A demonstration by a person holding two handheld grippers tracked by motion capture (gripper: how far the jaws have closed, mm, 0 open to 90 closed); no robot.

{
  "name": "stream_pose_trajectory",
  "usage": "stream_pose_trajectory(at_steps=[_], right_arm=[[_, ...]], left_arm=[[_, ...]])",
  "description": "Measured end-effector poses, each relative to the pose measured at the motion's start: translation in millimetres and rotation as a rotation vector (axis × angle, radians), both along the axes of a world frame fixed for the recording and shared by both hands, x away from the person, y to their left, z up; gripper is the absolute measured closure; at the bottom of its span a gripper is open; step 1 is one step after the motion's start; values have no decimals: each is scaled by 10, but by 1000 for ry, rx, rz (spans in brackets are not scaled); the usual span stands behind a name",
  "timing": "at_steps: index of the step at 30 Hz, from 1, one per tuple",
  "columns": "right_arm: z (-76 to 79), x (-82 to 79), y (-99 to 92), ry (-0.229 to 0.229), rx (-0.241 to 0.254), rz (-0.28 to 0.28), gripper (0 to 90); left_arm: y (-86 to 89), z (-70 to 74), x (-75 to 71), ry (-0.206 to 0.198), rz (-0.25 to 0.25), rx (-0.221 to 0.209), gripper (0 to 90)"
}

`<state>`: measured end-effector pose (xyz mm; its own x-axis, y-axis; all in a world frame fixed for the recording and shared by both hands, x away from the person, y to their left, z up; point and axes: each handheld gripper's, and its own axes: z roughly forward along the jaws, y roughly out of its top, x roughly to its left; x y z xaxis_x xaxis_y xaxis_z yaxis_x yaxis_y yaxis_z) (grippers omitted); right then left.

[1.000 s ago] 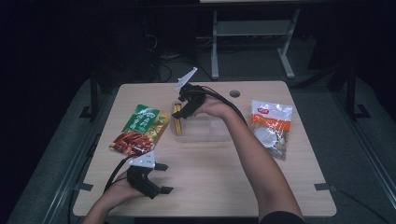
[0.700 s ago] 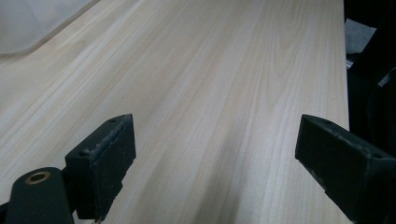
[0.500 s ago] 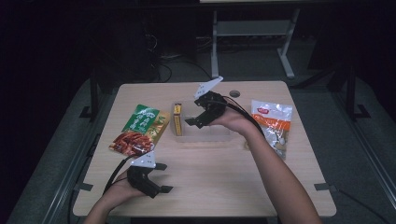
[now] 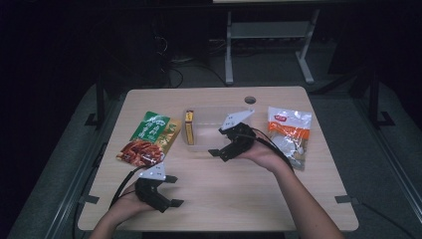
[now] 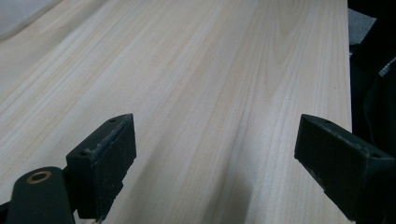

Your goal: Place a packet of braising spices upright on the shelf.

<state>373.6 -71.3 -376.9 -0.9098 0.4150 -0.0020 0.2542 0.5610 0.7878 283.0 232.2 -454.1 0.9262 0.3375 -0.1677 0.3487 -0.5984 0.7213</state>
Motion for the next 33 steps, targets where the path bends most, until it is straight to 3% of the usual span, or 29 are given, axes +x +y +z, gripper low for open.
stream_pose_trajectory(at_steps=[1,5,7,11,13,18,20,24,26,27,32,33], right_arm=[[-89,-52,-26,12,-9,-3,143],[-141,-158,-81,12,-21,-11,143],[-159,-229,-124,24,-10,-18,142],[-195,-373,-211,59,33,-29,144],[-244,-473,-267,49,32,-38,145],[-326,-559,-338,54,26,-52,145],[-374,-588,-364,39,1,-67,148],[-472,-637,-474,69,-18,-93,146],[-492,-668,-497,66,-15,-106,147],[-531,-702,-541,99,-9,-110,139],[-551,-798,-611,85,-6,-125,142],[-550,-838,-643,80,-3,-148,142]], left_arm=[[-2,2,-7,9,5,-1,122],[8,22,-18,-3,9,-2,123],[17,27,-5,-18,7,1,124],[17,24,1,-10,23,-4,125],[16,29,2,-12,27,-3,125],[21,38,5,-13,35,2,125],[24,38,5,-11,40,2,125],[36,39,-1,-14,48,10,125],[45,46,7,-17,55,16,125],[48,51,12,-19,61,16,125],[66,84,47,-34,109,25,125],[74,103,56,-42,117,36,125]])
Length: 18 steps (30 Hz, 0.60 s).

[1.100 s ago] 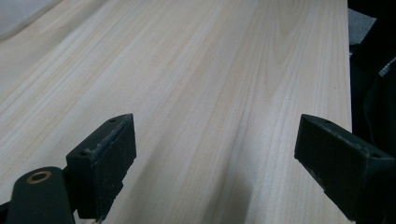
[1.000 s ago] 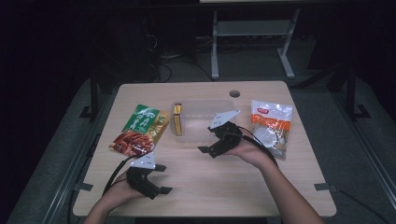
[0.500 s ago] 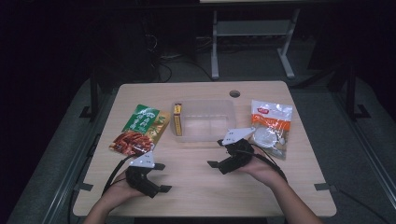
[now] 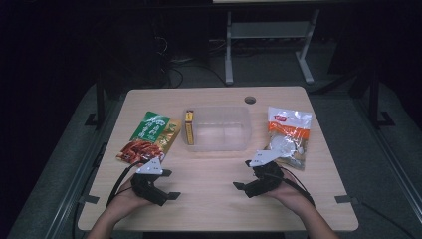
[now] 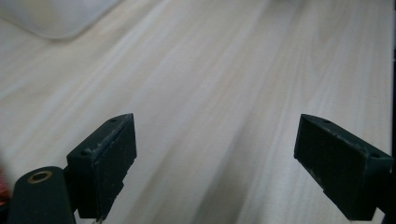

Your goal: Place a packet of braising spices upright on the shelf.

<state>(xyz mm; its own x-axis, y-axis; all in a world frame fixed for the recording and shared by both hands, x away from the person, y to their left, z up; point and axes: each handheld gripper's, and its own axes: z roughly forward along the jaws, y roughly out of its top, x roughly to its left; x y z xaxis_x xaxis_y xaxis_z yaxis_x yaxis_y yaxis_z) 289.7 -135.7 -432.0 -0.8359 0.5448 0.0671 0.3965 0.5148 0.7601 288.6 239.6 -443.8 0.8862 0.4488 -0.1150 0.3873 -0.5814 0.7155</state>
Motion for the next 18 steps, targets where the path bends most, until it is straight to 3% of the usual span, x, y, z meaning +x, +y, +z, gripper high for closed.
stream_pose_trajectory(at_steps=[5,10,18], right_arm=[[-52,-54,-70,10,-10,-10,140],[-80,-54,-137,15,-13,-36,139],[-88,-49,-138,12,-12,-34,140]], left_arm=[[73,104,74,-27,73,8,125],[143,286,247,-48,145,-8,127],[216,460,464,-80,201,29,127]])
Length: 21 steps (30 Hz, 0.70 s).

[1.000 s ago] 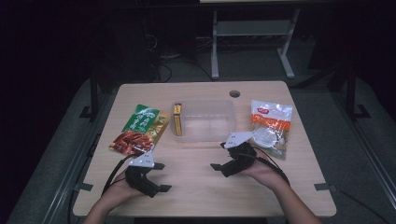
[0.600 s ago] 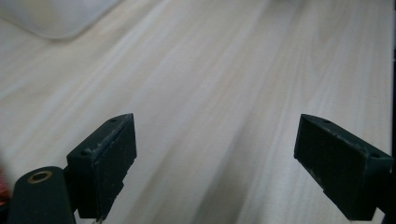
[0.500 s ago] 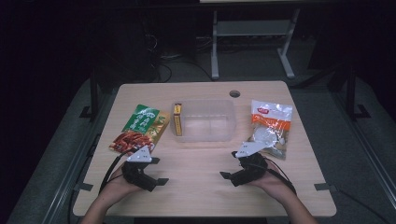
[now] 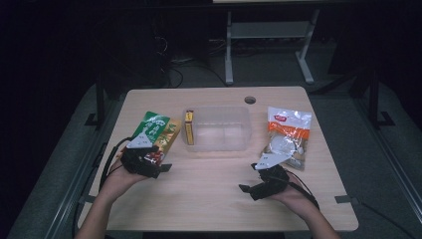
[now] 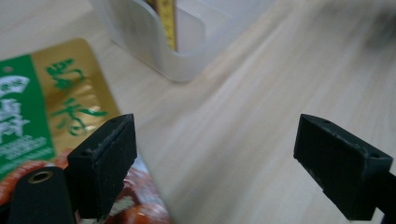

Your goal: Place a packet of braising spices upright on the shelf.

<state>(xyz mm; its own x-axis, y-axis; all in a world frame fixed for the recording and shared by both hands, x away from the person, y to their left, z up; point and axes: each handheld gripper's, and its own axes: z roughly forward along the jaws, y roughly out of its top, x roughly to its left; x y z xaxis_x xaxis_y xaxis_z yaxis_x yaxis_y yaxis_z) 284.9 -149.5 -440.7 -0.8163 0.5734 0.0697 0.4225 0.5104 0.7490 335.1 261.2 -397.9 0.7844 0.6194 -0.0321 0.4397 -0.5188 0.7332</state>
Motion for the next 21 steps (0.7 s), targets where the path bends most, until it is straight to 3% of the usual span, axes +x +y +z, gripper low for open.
stream_pose_trajectory(at_steps=[5,10,16,21], right_arm=[[9,13,-27,-3,9,-10,140],[-7,27,-29,-3,-1,-12,141],[-20,30,-12,-4,-14,-13,142],[-21,40,-13,-1,-15,-14,142]], left_arm=[[60,82,163,-14,36,25,126],[225,167,385,-48,107,47,126],[414,184,642,-69,195,56,128],[558,169,792,-69,231,61,127]])
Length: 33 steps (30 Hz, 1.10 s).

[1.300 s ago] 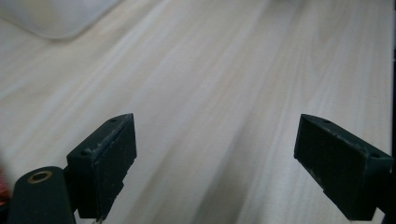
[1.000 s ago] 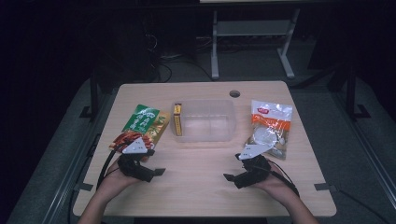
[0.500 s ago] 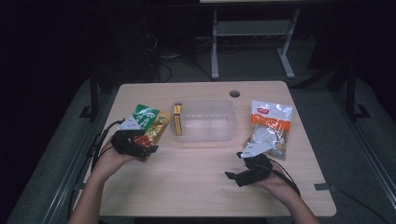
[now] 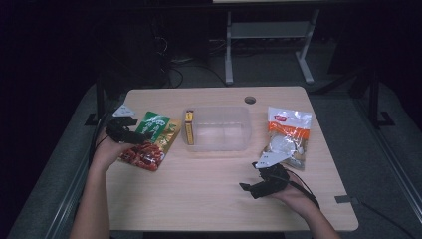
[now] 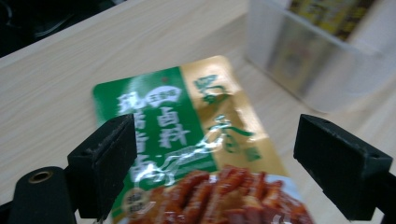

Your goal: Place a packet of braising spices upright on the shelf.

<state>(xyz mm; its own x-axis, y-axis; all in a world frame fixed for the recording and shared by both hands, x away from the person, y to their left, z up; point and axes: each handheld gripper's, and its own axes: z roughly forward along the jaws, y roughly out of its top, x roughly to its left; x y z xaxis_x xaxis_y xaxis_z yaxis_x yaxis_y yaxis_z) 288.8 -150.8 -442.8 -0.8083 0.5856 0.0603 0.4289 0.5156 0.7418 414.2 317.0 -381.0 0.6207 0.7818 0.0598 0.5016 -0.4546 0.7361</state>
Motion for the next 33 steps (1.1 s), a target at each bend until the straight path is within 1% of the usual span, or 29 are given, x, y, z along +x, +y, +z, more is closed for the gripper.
stream_pose_trajectory(at_steps=[1,2,3,4,5,6,7,8,9,10,11,13,14,15,16,17,18,19,21,22,23,24,25,26,27,28,31,32,33], right_arm=[[-7,5,4,0,-4,4,142],[-10,7,7,1,-3,5,142],[-11,8,11,1,-5,7,142],[-11,8,11,1,-5,7,142],[-13,9,20,2,-5,10,143],[-13,9,20,2,-5,10,143],[-17,11,28,5,-8,13,143],[-17,11,28,5,-8,13,143],[-23,16,30,2,-12,18,143],[-23,16,30,2,-12,18,143],[-26,24,27,0,-13,18,143],[-27,27,23,-2,-15,17,143],[-27,27,23,-2,-15,17,143],[-26,20,21,-3,-18,19,143],[-26,20,21,-3,-18,19,143],[-26,15,21,-2,-19,20,143],[-26,10,21,-4,-22,20,143],[-28,3,21,-4,-27,22,143],[-31,-5,22,1,-29,24,143],[-33,-6,22,2,-30,25,143],[-34,-7,22,3,-31,26,143],[-34,-7,22,3,-31,26,143],[-35,-8,23,6,-31,29,143],[-34,-10,24,4,-32,31,143],[-33,-13,27,3,-33,34,143],[-32,-14,28,3,-36,35,143],[-35,-15,30,2,-36,38,143],[-37,-15,29,6,-35,38,143],[-35,-15,27,6,-39,39,142]], left_arm=[[67,-20,46,-6,22,-1,128],[67,-20,46,-6,22,-1,128],[127,-67,83,0,31,8,128],[127,-67,83,0,31,8,128],[183,-127,118,12,35,18,128],[183,-127,118,12,35,18,128],[234,-210,154,36,45,20,128],[234,-210,154,36,45,20,128],[269,-303,182,59,59,17,128],[269,-303,182,59,59,17,128],[279,-350,195,74,64,11,125],[294,-420,221,112,75,22,123],[299,-450,219,114,76,18,123],[316,-508,226,137,95,0,125],[316,-508,226,137,95,0,124],[334,-541,229,146,105,14,124],[343,-561,227,150,110,13,122],[362,-603,224,172,124,8,118],[368,-617,219,176,129,18,115],[381,-647,191,173,143,4,115],[388,-667,185,183,146,3,115],[388,-667,185,183,146,3,115],[392,-685,179,193,147,16,115],[396,-705,176,194,145,23,114],[394,-717,173,207,148,19,114],[384,-725,170,213,145,28,113],[361,-729,166,213,151,27,112],[356,-732,168,211,148,42,110],[351,-738,169,214,151,37,110]])
